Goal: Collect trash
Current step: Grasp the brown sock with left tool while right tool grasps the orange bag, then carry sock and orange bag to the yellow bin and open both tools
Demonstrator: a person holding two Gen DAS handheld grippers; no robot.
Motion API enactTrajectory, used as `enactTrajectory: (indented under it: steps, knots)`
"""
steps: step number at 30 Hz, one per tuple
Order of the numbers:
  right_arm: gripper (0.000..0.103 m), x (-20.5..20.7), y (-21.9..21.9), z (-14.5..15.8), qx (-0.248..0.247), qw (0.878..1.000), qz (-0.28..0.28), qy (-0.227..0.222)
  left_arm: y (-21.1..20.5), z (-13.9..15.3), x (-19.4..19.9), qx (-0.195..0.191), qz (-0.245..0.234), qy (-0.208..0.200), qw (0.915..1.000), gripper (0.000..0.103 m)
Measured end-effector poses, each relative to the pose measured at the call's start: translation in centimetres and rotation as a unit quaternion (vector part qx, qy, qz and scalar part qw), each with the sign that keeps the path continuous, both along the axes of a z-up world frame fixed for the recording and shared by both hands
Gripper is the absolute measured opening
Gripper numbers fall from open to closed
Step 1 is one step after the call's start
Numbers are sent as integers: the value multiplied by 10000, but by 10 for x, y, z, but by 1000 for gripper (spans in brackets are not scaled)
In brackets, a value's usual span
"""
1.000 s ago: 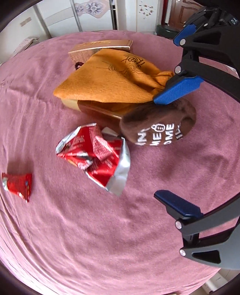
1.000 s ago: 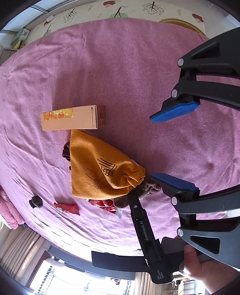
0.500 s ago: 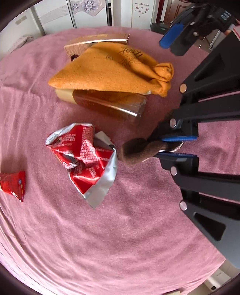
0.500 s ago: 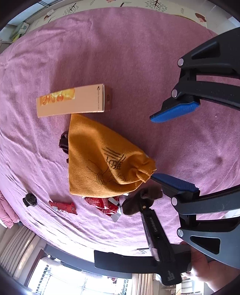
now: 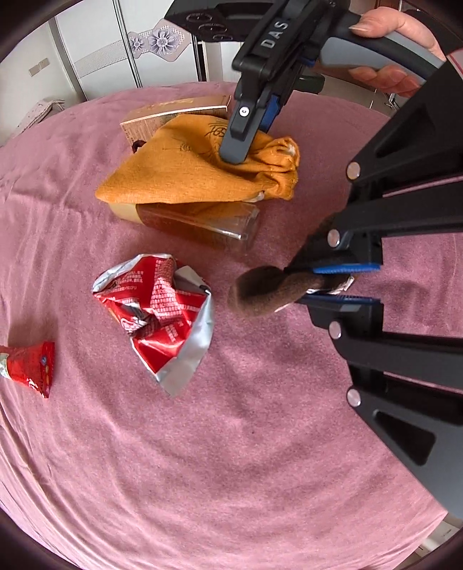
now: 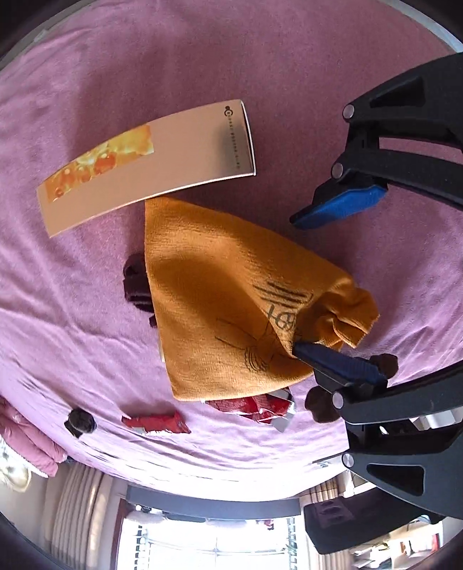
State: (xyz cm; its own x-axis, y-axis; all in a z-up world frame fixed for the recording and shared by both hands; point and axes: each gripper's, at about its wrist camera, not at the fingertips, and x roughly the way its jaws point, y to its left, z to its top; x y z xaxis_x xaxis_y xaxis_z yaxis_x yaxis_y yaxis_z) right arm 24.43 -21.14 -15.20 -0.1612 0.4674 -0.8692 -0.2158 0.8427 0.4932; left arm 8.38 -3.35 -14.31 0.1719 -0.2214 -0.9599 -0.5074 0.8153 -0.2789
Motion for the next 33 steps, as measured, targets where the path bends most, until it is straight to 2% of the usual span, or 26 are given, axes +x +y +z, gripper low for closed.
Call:
enactTrajectory:
  steps: [2,3,6,9,15,21,29,33]
  knots:
    - [62,1,2,-1,114,9999,-76,76,4,3,7,-24,-22,0,10000,9]
    - [49,1,3,-1,202,9997,-67,87,4,2,10,-14,-32,-5,10000,9]
    - [32,-3,8,9,211,9997,91,-117,3,2,19,-9,-55,-29,10000,9]
    - [26,-7,5,18,234,9995,77,-192,2,5,28,-17,-94,-66,9999,9]
    - [24,-21,-22,44,370,9990,-20,-260,-3,24,25,-72,-258,-225,9994,9]
    - [24,-39,-76,69,373,9983,-244,-374,-34,46,24,-46,-619,-363,9974,9]
    - [24,-59,-143,87,253,9958,-612,-634,-102,66,31,8,-1193,-514,9915,9]
    - [24,-68,-187,92,217,9926,-953,-724,-148,68,41,-11,-1551,-529,9865,9]
